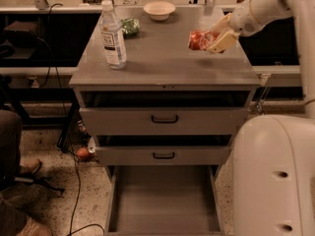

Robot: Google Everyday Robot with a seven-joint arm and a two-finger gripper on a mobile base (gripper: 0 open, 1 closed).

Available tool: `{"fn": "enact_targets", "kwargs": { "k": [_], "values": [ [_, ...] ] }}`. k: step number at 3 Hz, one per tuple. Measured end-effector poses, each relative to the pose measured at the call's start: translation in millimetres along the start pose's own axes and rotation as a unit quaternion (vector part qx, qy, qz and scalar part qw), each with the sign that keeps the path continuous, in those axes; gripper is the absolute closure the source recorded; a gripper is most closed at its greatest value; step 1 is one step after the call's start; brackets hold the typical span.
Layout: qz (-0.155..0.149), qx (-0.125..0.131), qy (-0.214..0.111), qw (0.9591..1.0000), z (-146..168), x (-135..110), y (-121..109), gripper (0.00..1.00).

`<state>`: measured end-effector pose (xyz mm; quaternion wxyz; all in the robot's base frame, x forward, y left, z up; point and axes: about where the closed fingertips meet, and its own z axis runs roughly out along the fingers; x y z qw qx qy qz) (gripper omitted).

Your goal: Place coke can into bottom drawer

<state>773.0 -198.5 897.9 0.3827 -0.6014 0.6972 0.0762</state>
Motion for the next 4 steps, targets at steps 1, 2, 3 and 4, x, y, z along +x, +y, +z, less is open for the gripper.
{"fn": "enact_targets", "kwargs": {
  "k": [1, 2, 3, 4],
  "values": [
    [0.025, 0.004, -0.011, 0.9996, -60.0, -7.7, 20.5, 1.0],
    [0.031, -0.022, -0.027, 0.9989, -91.9, -17.9, 62.6, 1.0],
    [0.039, -0.049, -0.021, 0.9978, -72.0, -12.1, 79.8, 1.0],
    [0.036, -0.055, -0.018, 0.9976, -71.4, -11.8, 82.2, 1.0]
  ]
}}
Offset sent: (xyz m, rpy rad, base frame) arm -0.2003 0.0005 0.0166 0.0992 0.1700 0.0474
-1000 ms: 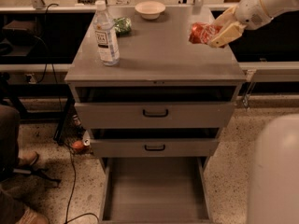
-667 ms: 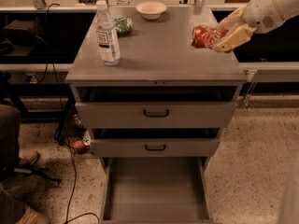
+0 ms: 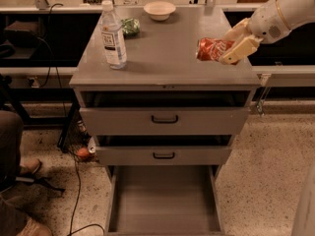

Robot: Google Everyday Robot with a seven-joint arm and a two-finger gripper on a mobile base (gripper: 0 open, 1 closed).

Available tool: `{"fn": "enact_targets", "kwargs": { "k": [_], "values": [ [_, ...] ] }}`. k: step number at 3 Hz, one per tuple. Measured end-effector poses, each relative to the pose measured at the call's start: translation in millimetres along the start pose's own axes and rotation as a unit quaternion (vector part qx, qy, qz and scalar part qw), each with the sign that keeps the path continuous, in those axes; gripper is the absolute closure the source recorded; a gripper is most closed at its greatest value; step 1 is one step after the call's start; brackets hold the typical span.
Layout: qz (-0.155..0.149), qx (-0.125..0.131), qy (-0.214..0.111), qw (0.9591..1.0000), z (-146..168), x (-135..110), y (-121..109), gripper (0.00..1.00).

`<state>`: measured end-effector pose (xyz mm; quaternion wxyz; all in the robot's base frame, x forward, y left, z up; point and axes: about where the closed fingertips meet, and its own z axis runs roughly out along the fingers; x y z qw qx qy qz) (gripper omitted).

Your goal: Place coke can into bottom drawer

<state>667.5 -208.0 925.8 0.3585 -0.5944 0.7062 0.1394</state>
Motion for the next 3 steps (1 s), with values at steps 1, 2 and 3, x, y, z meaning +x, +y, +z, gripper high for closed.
{"fn": "enact_targets", "kwargs": {
  "k": [1, 2, 3],
  "values": [
    [-0.006, -0.027, 0.029, 0.9992, -9.9, 7.4, 28.1, 1.0],
    [-0.007, -0.054, 0.083, 0.9951, -28.7, 23.6, 76.3, 1.0],
    [0.015, -0.06, 0.116, 0.9913, -42.0, 44.8, 123.6, 1.0]
  ]
}}
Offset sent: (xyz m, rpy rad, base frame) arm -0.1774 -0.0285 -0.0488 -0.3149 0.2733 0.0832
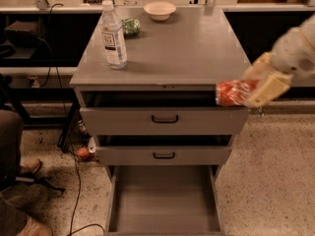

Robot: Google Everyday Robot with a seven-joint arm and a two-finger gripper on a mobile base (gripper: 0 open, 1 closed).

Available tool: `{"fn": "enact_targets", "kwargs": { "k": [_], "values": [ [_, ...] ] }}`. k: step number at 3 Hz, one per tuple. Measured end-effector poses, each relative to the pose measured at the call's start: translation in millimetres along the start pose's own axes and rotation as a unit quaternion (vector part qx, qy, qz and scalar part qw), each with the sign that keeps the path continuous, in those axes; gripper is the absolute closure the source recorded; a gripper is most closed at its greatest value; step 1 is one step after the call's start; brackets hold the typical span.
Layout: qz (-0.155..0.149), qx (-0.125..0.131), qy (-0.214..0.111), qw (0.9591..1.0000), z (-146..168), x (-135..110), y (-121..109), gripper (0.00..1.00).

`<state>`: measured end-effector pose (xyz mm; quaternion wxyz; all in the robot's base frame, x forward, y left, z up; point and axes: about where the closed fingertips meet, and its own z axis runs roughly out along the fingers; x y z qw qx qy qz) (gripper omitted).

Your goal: Place coke can into bottom drawer

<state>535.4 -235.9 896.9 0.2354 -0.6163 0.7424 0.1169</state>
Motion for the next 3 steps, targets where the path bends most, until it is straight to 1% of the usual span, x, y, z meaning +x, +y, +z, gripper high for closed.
{"fn": "enact_targets", "kwargs": {
  "k": [1, 2, 3],
  "values": [
    [0.073, 0.028, -0.01, 0.9969, 16.1, 53.2, 33.8, 1.0],
    [0.13, -0.004, -0.005, 0.9915, 64.2, 99.7, 74.0, 1.0],
    [0.138, -0.02, 0.0, 0.9903, 77.7, 107.7, 87.0, 1.0]
  ]
}}
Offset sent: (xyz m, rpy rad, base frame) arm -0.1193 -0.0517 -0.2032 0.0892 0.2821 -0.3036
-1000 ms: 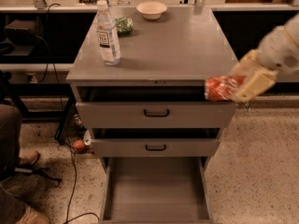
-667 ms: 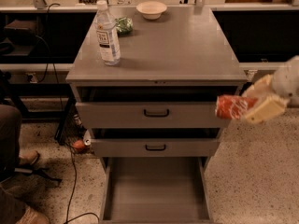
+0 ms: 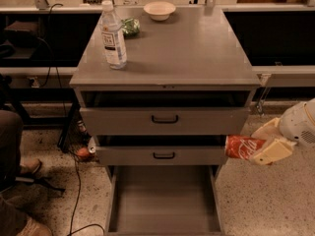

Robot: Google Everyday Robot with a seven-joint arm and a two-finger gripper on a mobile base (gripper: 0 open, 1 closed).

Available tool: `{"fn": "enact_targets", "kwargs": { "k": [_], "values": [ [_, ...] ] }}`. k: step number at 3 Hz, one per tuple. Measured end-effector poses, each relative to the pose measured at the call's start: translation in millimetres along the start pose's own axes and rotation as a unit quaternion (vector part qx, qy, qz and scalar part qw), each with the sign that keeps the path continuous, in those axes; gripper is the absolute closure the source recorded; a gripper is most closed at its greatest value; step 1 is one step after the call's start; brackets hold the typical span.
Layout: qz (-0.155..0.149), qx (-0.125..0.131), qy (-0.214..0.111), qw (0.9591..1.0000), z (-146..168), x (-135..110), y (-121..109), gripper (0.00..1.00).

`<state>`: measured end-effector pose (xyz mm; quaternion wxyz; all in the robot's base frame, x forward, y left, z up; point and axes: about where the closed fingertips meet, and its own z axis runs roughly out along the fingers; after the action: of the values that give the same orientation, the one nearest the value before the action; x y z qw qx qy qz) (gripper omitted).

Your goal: Place coke can into bottom drawer

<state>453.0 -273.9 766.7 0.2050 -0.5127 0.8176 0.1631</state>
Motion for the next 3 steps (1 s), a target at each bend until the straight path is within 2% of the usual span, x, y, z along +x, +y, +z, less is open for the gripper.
{"fn": "enact_targets", "kwargs": {
  "k": [1, 2, 3],
  "values": [
    [0.0, 0.0, 0.0, 1.0, 0.0, 0.0, 0.0, 1.0],
    [0.025, -0.027, -0.009, 0.9993, 30.5, 14.7, 9.6, 1.0],
    [0.053, -0.063, -0.022, 0.9964, 82.6, 33.4, 30.4, 1.0]
  ]
}}
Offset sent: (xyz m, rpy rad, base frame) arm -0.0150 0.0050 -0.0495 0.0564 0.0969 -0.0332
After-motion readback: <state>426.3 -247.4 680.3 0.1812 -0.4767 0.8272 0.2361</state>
